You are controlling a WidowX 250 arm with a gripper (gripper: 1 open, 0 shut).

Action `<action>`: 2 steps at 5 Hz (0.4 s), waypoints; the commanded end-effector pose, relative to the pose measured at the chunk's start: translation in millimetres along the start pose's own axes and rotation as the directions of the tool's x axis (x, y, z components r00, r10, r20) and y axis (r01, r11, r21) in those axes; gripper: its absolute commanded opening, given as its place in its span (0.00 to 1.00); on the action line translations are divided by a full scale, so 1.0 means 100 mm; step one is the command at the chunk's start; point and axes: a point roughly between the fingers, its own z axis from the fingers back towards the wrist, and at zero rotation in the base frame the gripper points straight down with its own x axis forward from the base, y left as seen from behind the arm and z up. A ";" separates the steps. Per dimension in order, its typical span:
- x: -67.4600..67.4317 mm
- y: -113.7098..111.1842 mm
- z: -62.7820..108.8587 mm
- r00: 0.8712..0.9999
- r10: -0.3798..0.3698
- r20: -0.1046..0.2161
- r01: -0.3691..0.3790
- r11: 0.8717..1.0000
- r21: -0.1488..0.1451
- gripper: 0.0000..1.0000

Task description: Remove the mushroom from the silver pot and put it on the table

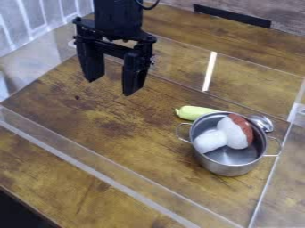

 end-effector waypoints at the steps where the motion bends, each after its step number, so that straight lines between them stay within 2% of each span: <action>1: -0.06 -0.14 -0.14 0.999 0.029 -0.034 -0.029 1.000 -0.009 1.00; 2: -0.06 -0.35 -0.20 0.999 -0.010 -0.033 0.010 1.000 -0.016 1.00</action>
